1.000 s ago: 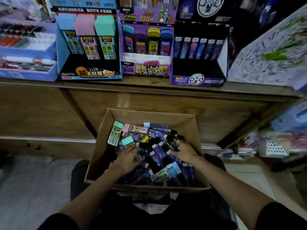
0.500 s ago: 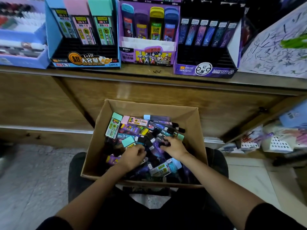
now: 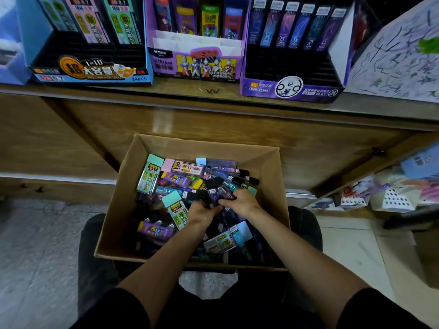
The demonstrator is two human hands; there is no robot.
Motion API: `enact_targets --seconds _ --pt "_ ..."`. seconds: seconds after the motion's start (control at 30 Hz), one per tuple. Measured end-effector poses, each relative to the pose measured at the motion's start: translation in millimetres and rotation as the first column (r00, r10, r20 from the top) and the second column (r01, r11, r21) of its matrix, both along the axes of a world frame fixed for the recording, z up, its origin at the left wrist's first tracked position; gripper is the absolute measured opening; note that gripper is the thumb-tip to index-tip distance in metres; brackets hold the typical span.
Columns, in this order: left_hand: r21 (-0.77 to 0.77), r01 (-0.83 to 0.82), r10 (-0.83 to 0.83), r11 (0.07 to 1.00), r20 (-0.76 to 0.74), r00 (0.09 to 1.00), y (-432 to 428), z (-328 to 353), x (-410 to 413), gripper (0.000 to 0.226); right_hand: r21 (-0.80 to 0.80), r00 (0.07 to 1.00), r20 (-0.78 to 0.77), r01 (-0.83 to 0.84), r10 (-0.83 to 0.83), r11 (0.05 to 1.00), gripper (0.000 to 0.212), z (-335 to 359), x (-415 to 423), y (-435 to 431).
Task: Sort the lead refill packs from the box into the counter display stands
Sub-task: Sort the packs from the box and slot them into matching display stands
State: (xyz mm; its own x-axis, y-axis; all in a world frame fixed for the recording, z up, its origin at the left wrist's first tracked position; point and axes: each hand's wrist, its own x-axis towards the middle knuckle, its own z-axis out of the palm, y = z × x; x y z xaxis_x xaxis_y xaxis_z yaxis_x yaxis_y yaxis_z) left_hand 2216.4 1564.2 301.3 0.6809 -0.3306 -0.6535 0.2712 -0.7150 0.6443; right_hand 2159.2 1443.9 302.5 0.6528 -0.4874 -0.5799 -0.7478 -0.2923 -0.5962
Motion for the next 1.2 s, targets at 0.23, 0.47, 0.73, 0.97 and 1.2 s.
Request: enact_targets --seconds 0.23,0.47,0.73,0.97,1.2 --pt "-0.169 0.027 -0.029 0.985 -0.011 1.0 -1.3 -1.9 -1.0 0.015 0.207 0.99 0.072 0.104 -0.121 0.973 0.032 1.2 -1.9 -3.3" --pt "-0.263 -0.004 -0.007 0.965 -0.04 0.999 9.1 -6.4 3.5 0.041 0.32 0.968 0.163 0.129 -0.189 0.939 0.014 7.5 2.0 1.8" --pt "-0.439 -0.01 -0.035 0.898 -0.094 0.995 3.8 -2.1 7.5 0.032 0.461 0.886 0.206 0.286 -0.415 0.84 0.005 10.9 3.4 9.8" --pt "-0.466 -0.146 0.039 0.872 -0.231 0.972 13.0 -4.4 17.0 0.018 0.528 0.861 0.234 0.278 -0.452 0.802 0.016 21.3 11.1 11.2" --pt "-0.504 -0.194 0.103 0.842 -0.203 0.974 15.7 -9.2 19.9 0.031 0.566 0.866 0.27 0.211 -0.421 0.797 0.022 22.7 1.8 10.9"
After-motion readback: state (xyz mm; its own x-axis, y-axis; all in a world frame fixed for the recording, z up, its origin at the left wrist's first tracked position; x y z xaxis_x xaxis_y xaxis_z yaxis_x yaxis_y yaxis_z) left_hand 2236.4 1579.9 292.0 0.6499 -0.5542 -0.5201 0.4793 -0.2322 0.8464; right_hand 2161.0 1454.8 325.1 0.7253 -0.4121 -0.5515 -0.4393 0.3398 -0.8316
